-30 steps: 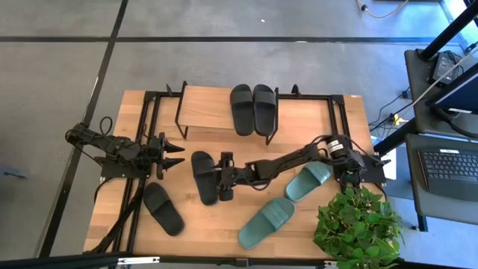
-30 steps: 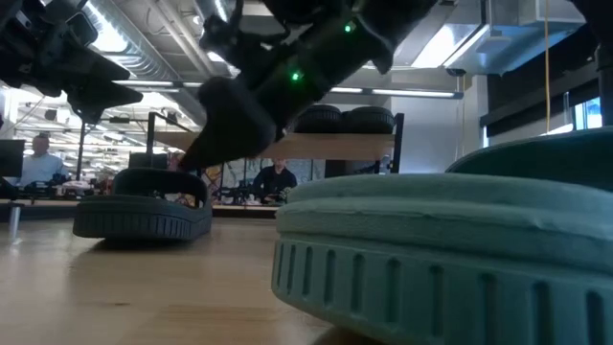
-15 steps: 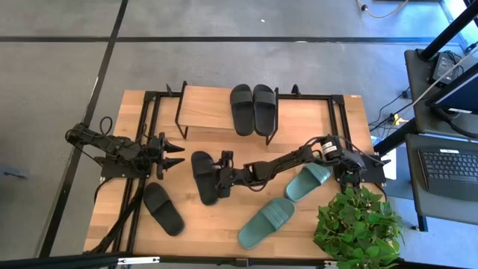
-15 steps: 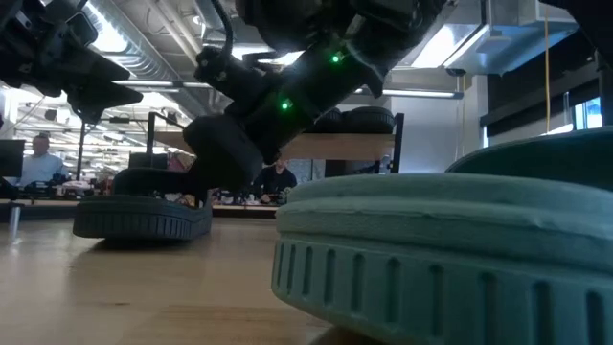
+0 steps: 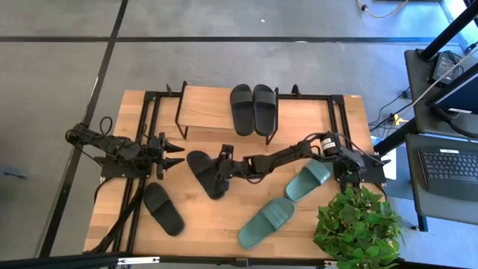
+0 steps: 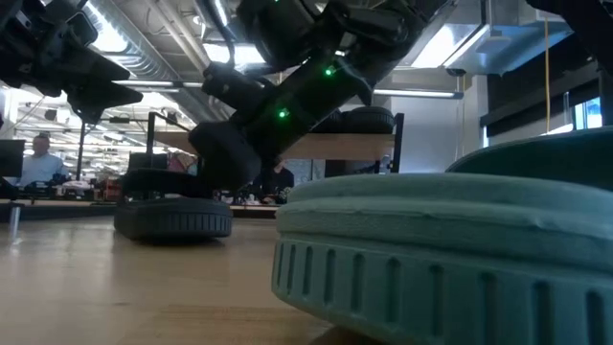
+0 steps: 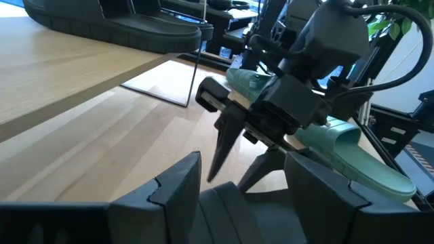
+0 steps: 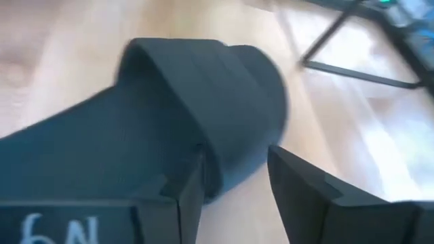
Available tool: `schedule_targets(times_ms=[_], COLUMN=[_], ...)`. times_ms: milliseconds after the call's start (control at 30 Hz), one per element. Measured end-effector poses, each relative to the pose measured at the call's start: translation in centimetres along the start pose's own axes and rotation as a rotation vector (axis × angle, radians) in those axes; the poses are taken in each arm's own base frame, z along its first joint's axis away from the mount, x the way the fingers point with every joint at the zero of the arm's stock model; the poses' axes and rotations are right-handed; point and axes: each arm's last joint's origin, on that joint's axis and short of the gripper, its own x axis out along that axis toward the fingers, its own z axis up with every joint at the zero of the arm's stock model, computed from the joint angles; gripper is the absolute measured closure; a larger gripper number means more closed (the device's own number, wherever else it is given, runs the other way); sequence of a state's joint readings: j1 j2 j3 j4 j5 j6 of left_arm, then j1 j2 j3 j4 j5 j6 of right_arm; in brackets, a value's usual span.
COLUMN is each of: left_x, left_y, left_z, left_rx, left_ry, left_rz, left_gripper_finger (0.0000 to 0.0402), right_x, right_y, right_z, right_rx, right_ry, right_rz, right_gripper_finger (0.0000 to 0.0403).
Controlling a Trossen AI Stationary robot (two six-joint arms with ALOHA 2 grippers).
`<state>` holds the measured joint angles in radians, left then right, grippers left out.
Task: Pick and place slides into the shelf
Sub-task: Put the black slide on the shelf
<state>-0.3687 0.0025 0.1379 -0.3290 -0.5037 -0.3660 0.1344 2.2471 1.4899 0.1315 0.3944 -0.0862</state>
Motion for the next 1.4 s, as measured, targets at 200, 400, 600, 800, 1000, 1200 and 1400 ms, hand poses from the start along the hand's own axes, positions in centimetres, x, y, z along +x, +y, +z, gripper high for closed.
schedule_targets(times_ms=[200, 400, 600, 800, 1000, 1200, 1400], left_x=[0.0, 0.0, 0.0, 0.0, 0.0, 0.0, 0.0], left_y=[0.0, 0.0, 0.0, 0.0, -0.1, -0.2, -0.3], left_z=[0.0, 0.0, 0.0, 0.0, 0.0, 0.0, 0.0], left_rx=[0.0, -0.001, 0.0, -0.061, -0.075, -0.073, -0.063], left_ry=[0.0, 0.0, 0.0, 0.0, 0.012, 0.024, 0.03], left_rz=[0.0, 0.0, 0.0, 0.0, -0.032, -0.074, -0.099], left_gripper_finger=[0.0198, 0.0198, 0.0198, 0.0198, 0.0198, 0.0198, 0.0198], right_x=[0.1, 0.1, 0.1, -0.9, -4.6, -9.4, -13.9], right_y=[-0.1, -0.1, -0.1, 0.2, -0.3, -2.7, -4.8], right_z=[0.0, 0.0, 0.0, 0.8, 3.3, 6.1, 8.6], right_rx=[0.005, 0.005, 0.03, 0.082, 0.064, 0.084, 0.116], right_ry=[-0.001, -0.002, -0.002, -0.013, -0.003, -0.001, -0.075], right_rz=[0.026, 0.025, 0.022, 0.041, 0.066, 0.058, 0.029], right_gripper_finger=[0.0279, 0.0344, 0.0391, 0.0394, 0.0394, 0.0394, 0.0394])
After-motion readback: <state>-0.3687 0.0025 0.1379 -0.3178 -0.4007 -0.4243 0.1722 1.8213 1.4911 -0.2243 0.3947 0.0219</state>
